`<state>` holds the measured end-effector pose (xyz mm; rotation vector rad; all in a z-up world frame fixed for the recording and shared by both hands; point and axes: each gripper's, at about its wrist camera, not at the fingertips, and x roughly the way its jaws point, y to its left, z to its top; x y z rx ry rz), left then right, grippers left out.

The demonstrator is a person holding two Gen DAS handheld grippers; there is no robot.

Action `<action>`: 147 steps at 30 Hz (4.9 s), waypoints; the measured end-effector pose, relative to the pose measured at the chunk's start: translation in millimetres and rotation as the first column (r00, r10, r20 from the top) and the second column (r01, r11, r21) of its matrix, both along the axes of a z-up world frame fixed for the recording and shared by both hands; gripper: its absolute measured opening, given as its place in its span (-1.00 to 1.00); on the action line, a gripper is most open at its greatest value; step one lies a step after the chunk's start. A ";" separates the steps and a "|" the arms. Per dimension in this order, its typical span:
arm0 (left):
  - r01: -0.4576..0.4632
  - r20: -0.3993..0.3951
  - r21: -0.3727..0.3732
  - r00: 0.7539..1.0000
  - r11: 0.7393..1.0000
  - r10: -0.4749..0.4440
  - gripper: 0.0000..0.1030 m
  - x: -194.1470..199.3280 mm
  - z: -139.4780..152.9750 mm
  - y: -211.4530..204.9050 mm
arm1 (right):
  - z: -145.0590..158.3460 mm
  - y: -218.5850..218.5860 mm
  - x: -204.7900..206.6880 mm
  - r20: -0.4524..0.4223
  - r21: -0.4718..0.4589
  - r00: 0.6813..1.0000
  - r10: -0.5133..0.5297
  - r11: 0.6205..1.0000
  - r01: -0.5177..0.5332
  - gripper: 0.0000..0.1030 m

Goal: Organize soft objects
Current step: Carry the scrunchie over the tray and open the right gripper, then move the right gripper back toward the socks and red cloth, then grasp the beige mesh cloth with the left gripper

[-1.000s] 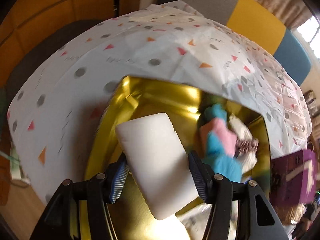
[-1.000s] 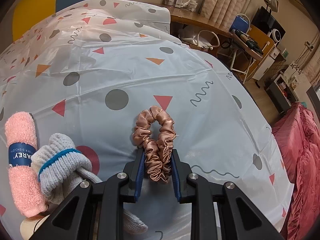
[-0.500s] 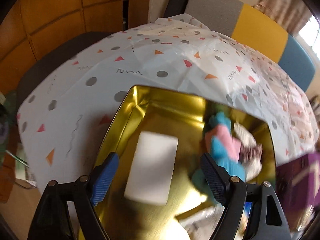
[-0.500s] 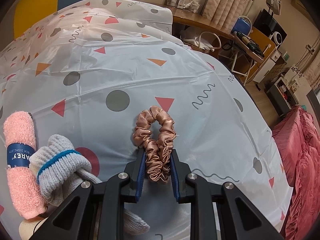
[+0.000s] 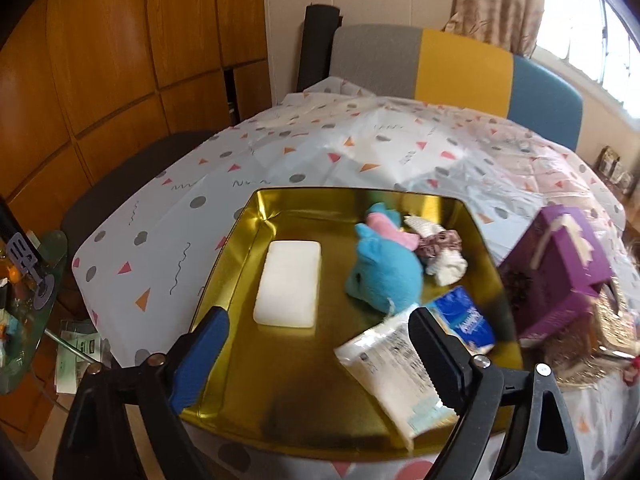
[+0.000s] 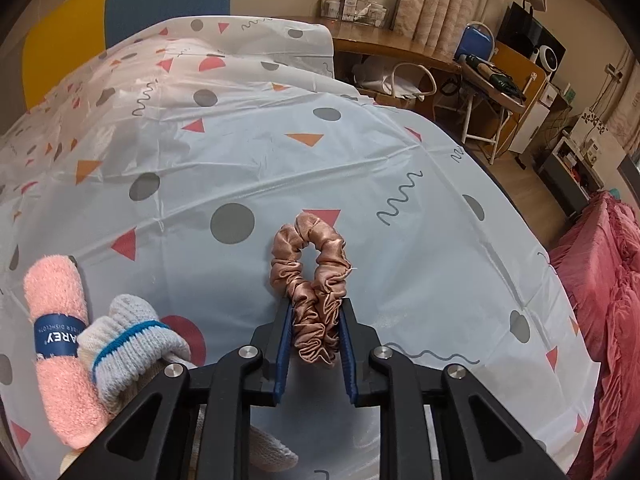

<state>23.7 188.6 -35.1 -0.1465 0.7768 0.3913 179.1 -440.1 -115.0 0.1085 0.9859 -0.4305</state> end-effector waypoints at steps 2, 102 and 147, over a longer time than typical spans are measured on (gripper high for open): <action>0.013 0.007 -0.001 1.000 1.000 -0.013 0.80 -4.5 3.8 -5.0 | 3.3 2.2 -0.4 0.017 0.003 1.000 0.012 1.000 -0.012 -0.61; 0.177 0.119 0.059 0.976 0.982 -0.183 0.80 -52.9 29.6 -27.9 | 122.7 165.7 -80.5 0.363 0.003 0.904 0.227 0.969 -0.245 -0.10; 0.608 0.085 0.056 0.787 0.792 -0.611 0.80 -24.6 45.2 -174.0 | 45.8 99.1 -51.8 0.282 0.530 0.947 0.157 0.797 -0.290 -0.17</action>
